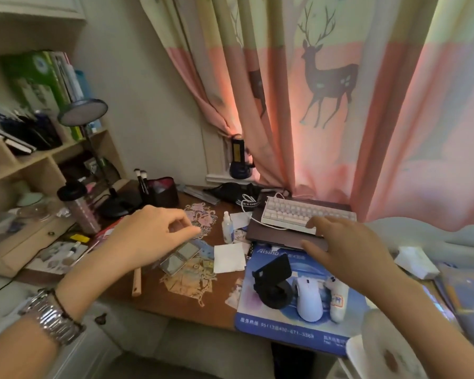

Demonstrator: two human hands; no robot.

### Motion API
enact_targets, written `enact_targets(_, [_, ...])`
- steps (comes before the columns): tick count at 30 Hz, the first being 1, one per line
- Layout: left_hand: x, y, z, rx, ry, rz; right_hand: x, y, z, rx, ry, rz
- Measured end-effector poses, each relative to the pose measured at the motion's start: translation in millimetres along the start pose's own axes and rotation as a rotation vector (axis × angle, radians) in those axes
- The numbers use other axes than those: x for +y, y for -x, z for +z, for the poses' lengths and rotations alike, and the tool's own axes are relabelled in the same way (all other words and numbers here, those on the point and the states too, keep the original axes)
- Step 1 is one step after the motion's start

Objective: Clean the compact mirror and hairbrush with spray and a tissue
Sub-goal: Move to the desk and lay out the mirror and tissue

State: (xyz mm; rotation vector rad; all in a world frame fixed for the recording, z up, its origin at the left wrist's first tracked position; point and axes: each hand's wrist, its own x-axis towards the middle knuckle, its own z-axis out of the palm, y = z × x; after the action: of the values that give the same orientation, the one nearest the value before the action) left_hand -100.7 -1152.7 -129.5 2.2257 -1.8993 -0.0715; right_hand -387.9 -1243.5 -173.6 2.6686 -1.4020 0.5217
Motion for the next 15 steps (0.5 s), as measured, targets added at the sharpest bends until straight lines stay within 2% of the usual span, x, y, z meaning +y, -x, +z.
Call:
enact_targets(11, [-37.6, -103.6, 16.7, -0.020, -0.075, 0.083, -12.3, -89.4, 31.8, 0.033, 0.054, 0.050])
enact_targets(15, [-45.4, -123.0, 26.9, -0.004, -0.088, 0.063, -12.8, -109.3, 38.1, 0.030, 0.100, 0.006])
